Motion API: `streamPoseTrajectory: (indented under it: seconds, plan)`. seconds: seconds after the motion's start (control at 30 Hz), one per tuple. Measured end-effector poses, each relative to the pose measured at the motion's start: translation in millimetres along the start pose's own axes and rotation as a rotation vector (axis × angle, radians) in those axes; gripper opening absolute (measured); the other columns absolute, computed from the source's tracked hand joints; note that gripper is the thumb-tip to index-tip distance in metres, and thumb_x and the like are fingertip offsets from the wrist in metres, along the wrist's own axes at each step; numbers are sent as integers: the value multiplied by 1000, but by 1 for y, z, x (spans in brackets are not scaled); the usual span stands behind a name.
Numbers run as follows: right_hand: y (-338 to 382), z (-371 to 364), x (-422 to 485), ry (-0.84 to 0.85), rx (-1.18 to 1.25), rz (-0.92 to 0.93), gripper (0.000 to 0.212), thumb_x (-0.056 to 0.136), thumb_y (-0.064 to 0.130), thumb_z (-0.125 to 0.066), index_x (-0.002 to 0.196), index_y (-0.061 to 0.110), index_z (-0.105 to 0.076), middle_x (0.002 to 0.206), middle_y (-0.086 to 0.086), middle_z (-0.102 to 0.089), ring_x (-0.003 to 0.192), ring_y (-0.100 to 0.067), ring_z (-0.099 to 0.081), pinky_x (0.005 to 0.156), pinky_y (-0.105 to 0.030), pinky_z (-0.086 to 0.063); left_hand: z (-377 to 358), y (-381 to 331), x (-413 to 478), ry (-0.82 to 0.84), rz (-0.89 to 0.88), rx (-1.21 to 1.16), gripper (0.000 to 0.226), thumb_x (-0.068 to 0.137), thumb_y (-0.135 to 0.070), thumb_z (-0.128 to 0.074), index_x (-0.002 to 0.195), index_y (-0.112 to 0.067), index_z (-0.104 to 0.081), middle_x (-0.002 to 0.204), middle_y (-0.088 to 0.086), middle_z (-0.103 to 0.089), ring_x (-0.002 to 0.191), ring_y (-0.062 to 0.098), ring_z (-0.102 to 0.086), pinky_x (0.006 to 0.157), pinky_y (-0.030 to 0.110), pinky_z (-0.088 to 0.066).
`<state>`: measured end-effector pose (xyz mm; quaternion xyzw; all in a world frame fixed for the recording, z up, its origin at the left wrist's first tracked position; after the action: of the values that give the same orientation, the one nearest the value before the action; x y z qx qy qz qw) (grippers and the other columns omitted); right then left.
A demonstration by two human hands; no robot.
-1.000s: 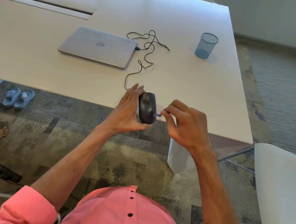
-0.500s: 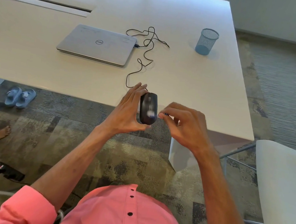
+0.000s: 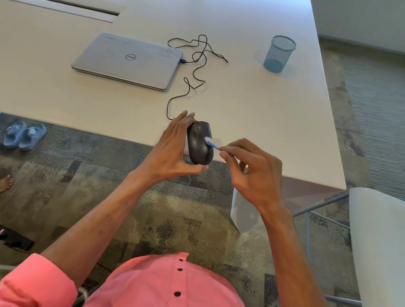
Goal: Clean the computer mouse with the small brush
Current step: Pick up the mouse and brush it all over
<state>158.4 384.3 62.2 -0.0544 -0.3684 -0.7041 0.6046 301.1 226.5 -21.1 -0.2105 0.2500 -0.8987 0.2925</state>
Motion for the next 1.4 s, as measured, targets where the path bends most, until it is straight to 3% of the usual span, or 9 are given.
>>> streamPoseTrajectory:
  seconds: [0.17, 0.37, 0.53, 0.73, 0.9, 1.1, 1.2, 1.27, 1.4]
  plan:
    - [-4, -5, -6, 61, 28, -4, 13, 104, 31, -78, 96, 28, -87, 90, 16, -77, 58, -12, -64, 53, -40, -55, 1, 6, 1, 8, 25, -9, 139, 76, -89, -83, 175, -15, -21, 188, -2, -15, 178, 18, -5, 142, 47, -20]
    - [-4, 0, 1, -185, 17, -43, 18, 113, 32, -72, 115, 23, -87, 108, 13, -79, 57, -16, -66, 52, -35, -53, 1, 7, 8, 16, 15, 14, 133, 75, -73, -91, 174, -13, -25, 187, 2, -20, 178, 19, -7, 141, 50, -25]
    - [4, -19, -7, -75, -8, 46, 15, 109, 30, -75, 115, 23, -87, 107, 14, -80, 57, -15, -65, 55, -37, -54, 5, 7, 13, -11, 48, -23, 133, 74, -69, -95, 175, -19, -25, 179, -36, -9, 176, 11, -7, 138, 39, -24]
    - [4, -10, -11, -45, 34, 43, 15, 105, 31, -78, 99, 22, -89, 91, 13, -78, 53, -14, -61, 50, -37, -51, -1, 11, 13, 19, 42, -9, 133, 75, -73, -95, 173, -14, -27, 187, -1, -21, 177, 15, -8, 140, 45, -26]
    - [-3, 1, -3, -167, 8, -30, 17, 109, 30, -76, 113, 20, -88, 103, 10, -81, 53, -15, -64, 50, -39, -53, 2, 7, 17, 14, 15, 3, 133, 74, -78, -93, 172, -15, -29, 188, -1, -22, 177, 15, -8, 140, 51, -29]
    - [-1, -21, -6, 68, 90, -30, 18, 103, 36, -76, 98, 27, -90, 89, 18, -77, 58, -10, -64, 53, -36, -53, 0, 11, 16, 34, 7, 7, 136, 75, -76, -93, 176, -16, -24, 189, -3, -18, 178, 17, -8, 140, 53, -28]
    - [-19, -16, -3, -9, 318, -229, 17, 104, 31, -76, 97, 24, -89, 85, 14, -78, 60, -16, -64, 54, -34, -48, -4, 12, 12, 42, -5, 15, 138, 76, -74, -95, 177, -15, -22, 190, -4, -15, 178, 14, -7, 141, 51, -26]
    - [-40, -17, 0, -82, 566, -470, 17, 109, 27, -74, 103, 19, -88, 90, 7, -82, 67, -20, -73, 64, -38, -55, -4, 11, 9, 39, -10, 13, 137, 77, -75, -94, 178, -17, -21, 191, -6, -13, 177, 11, -7, 141, 47, -24]
    - [-50, -36, 1, -43, 793, -730, 24, 109, 30, -73, 116, 13, -88, 114, 1, -87, 115, -17, -80, 113, -54, -59, -5, 8, 3, 30, -26, -8, 134, 78, -71, -96, 178, -18, -23, 191, -7, -15, 177, 11, -10, 141, 50, -27]
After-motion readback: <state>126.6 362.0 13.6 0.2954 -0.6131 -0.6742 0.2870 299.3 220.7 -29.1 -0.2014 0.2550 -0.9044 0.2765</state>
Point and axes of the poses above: each hand's wrist, its own x-axis towards the middle knuckle, its own z-axis out of the back of the hand, y = z × x, the point moved 9 cm from there along x, towards the middle knuckle
